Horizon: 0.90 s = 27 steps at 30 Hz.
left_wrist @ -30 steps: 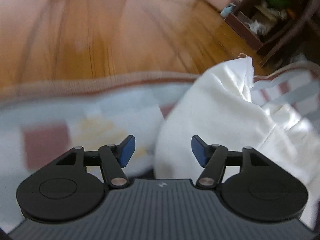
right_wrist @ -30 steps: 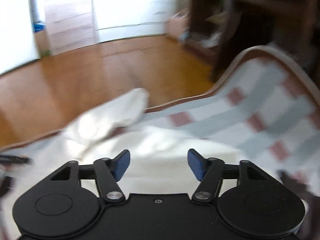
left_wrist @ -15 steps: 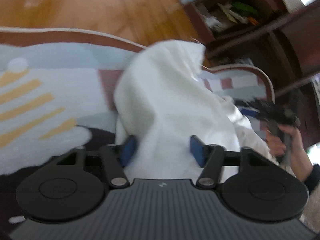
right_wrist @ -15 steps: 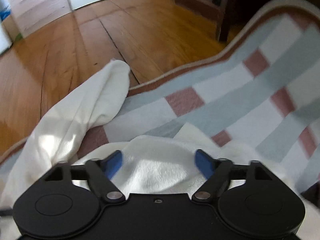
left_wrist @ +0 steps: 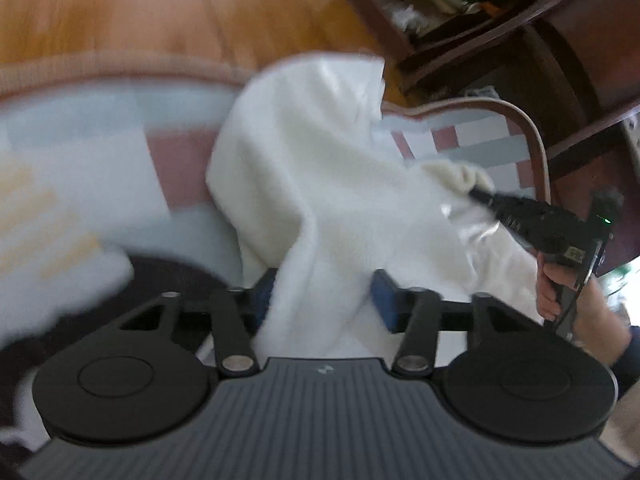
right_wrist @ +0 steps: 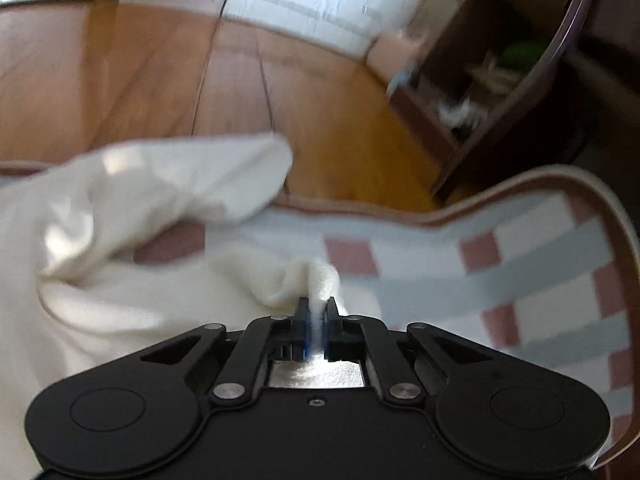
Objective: Fold clothes
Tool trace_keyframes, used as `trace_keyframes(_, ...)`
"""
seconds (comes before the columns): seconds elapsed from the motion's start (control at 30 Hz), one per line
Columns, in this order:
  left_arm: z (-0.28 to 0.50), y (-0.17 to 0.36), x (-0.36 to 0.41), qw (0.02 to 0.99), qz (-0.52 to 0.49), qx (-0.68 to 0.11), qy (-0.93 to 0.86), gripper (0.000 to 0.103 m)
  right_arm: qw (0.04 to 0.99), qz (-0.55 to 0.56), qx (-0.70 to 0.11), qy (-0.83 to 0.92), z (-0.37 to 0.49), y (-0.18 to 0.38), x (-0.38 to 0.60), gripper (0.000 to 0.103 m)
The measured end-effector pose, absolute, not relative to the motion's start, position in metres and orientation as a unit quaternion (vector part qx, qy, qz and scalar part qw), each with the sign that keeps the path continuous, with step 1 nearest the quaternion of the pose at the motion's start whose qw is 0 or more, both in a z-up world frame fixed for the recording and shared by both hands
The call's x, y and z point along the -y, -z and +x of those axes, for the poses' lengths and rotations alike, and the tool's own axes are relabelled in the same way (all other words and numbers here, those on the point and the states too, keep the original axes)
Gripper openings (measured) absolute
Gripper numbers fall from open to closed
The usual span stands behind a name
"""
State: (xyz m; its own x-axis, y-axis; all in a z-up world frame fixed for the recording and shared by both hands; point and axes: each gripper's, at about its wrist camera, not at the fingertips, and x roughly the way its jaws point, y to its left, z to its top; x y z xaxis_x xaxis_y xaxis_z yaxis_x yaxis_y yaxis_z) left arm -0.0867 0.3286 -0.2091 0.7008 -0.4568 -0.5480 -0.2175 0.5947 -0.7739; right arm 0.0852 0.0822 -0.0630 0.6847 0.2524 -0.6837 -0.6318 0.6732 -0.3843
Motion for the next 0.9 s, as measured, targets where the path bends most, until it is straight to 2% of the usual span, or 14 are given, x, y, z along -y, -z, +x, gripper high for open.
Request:
trace_keyframes(0.03, -0.087, 0.214, -0.329, 0.802, -0.454, -0.380, 0.077, 0.052, 0.866, -0.304, -0.303, -0.258, 0.086, 0.058, -0.081, 0.006)
trace_keyframes(0.07, -0.087, 0.214, -0.328, 0.802, -0.454, -0.380, 0.076, 0.044, 0.867, -0.297, -0.306, -0.259, 0.087, 0.056, -0.080, 0.006)
trace_keyframes(0.1, -0.088, 0.211, -0.328, 0.808, -0.446, -0.379, 0.071, 0.032, 0.867, -0.290, -0.311, -0.259, 0.089, 0.056, -0.078, 0.006)
trace_keyframes(0.13, -0.091, 0.203, -0.326, 0.824, -0.427, -0.368, 0.062, 0.008, 0.869, -0.278, -0.317, -0.259, 0.090, 0.058, -0.075, 0.006)
trace_keyframes(0.3, -0.114, 0.140, -0.317, 0.909, -0.310, -0.279, 0.003, 0.008, 0.888, -0.241, -0.306, -0.243, 0.079, 0.055, -0.062, 0.005)
trace_keyframes(0.43, -0.116, 0.122, -0.289, 0.937, -0.208, -0.272, -0.072, 0.008, 0.891, -0.256, -0.276, -0.254, 0.064, 0.054, -0.064, 0.005)
trace_keyframes(0.53, -0.120, 0.118, -0.280, 0.942, -0.190, -0.259, -0.095, 0.008, 0.898, -0.258, -0.259, -0.247, 0.059, 0.043, -0.068, 0.005)
trace_keyframes(0.7, -0.149, 0.070, -0.290, 0.965, -0.141, -0.158, -0.153, 0.008, 0.923, -0.222, -0.200, -0.241, 0.060, -0.006, -0.081, 0.005)
trace_keyframes(0.9, -0.193, -0.011, -0.310, 0.968, -0.132, -0.032, -0.213, 0.008, 0.934, -0.204, -0.115, -0.271, 0.065, -0.089, -0.133, 0.005)
